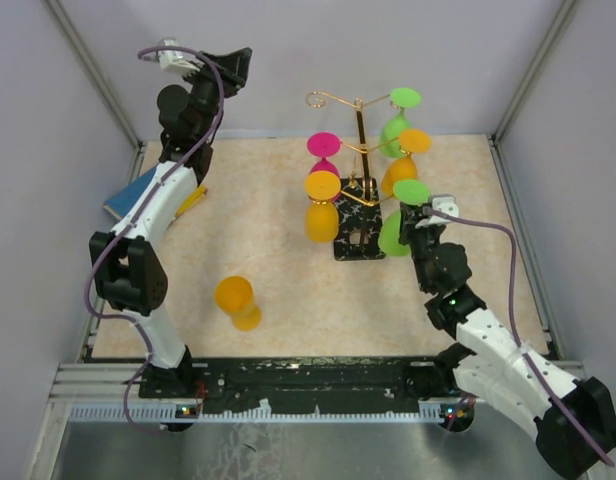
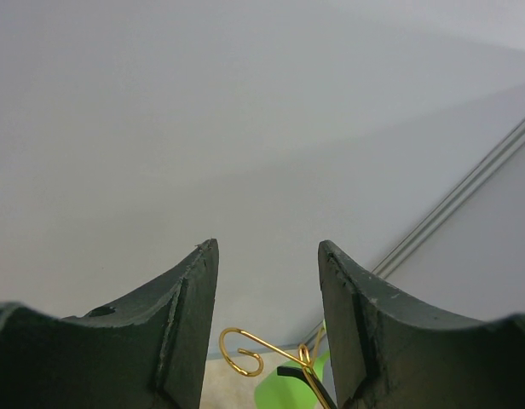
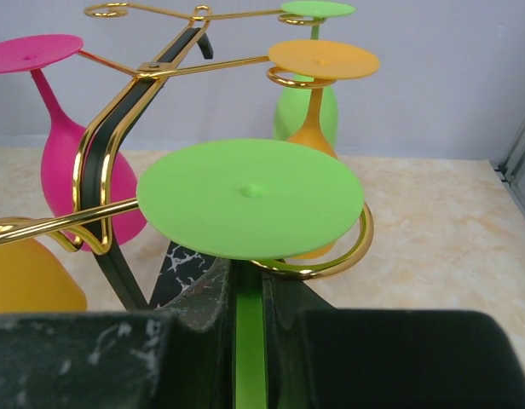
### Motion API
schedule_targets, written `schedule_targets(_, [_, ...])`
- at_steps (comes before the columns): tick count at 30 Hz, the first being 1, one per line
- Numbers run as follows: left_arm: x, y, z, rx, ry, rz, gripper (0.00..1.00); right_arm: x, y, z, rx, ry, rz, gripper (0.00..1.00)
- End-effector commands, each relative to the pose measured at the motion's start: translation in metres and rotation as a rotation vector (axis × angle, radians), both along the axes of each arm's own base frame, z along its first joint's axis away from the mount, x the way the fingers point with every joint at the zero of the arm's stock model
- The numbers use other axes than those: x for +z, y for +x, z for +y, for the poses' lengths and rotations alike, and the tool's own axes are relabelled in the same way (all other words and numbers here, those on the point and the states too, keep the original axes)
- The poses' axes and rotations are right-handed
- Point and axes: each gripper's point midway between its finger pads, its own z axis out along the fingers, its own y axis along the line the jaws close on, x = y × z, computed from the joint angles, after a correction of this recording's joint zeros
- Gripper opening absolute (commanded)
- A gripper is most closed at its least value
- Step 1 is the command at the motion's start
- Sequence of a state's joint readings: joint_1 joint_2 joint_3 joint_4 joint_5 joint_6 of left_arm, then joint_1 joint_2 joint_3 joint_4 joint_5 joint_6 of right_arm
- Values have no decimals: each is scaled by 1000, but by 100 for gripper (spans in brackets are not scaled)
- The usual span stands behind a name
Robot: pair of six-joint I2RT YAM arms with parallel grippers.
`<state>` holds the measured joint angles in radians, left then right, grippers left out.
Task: Place the wine glass upside down on the wine glass rack
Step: Turn the wine glass upside down at the wine rack.
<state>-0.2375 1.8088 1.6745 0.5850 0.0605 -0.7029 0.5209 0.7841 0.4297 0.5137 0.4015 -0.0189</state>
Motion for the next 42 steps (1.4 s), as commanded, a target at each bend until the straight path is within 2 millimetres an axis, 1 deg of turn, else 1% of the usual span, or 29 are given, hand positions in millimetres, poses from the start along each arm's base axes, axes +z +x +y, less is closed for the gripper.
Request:
schedule_targets(1, [18, -2, 2, -11, -14, -60, 56, 17, 2, -18, -99, 49, -72, 0])
schedule_targets(7, [20, -3, 3, -10, -16, -67, 56, 16, 2, -33, -186, 50, -69, 0])
schedule_targets(12, [19, -2, 3, -12, -16, -66, 56, 16, -3, -43, -231, 44, -59, 0])
schedule_targets(16, [19, -2, 5, -9, -16, -65, 56, 16, -10, -42, -200, 25, -49, 0])
schedule_targets(21, [19, -4, 6, -9, -19, -64, 56, 2, -23, -46, -186, -35, 5, 0])
schedule_targets(23, [19, -4, 7, -7, -20, -64, 56, 3, -27, -48, -183, -35, -3, 0])
schedule_targets(31, [18, -6, 6, -18, -32, -58, 56, 5, -21, -48, -205, -37, -27, 0])
schedule_targets(35, [15, -8, 6, -19, -37, -53, 56, 6, -15, -44, -202, -45, -44, 0])
schedule_targets(39, [16, -9, 7, -17, -37, -55, 56, 9, -10, -42, -203, -37, -45, 0])
schedule_targets(42, [16, -10, 8, -15, -36, -56, 56, 8, -9, -43, -217, -22, -33, 0])
